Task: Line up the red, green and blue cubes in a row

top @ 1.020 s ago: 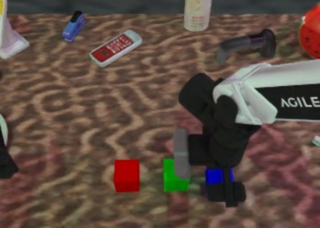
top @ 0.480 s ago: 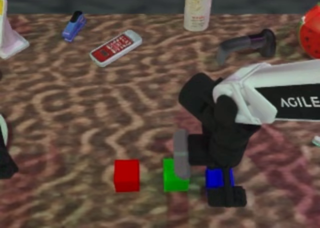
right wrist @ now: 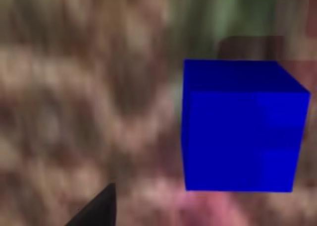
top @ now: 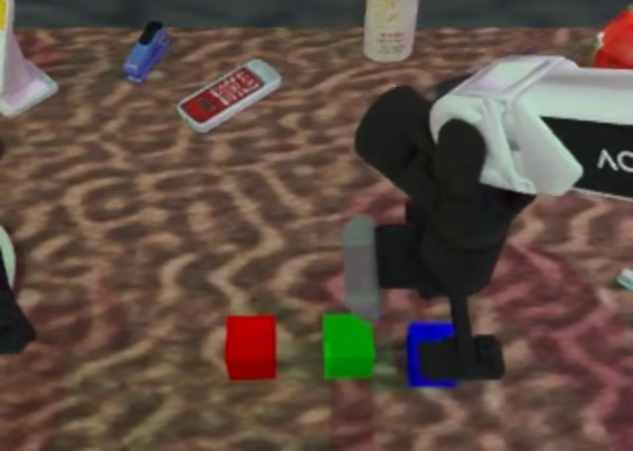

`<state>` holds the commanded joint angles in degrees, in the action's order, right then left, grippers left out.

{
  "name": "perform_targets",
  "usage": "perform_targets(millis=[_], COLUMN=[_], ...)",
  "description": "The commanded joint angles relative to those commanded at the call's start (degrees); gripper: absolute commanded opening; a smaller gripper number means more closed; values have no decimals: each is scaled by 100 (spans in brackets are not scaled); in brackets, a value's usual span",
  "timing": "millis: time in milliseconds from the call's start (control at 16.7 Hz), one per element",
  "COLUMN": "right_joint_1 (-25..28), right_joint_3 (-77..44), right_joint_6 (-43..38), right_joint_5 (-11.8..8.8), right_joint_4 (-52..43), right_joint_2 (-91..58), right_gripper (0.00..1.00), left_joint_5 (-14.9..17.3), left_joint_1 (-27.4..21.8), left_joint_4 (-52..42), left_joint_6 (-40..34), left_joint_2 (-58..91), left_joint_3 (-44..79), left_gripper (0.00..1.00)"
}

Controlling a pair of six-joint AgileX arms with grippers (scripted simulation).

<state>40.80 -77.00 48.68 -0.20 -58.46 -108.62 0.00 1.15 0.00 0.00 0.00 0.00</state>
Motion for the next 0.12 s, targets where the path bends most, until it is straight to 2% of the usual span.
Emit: perform_targets(millis=[120], right_joint_1=[0], right_joint_3=[-54], right_joint_6=[-2], right_joint_5=[1], right_joint_4=[-80], right_joint_2=[56], right_gripper=[100], left_joint_5=[0], left_joint_1=[0], left_joint_4=[0], left_joint_6=[0], left_joint_2=[0], left_joint_3=[0], left_gripper=[100])
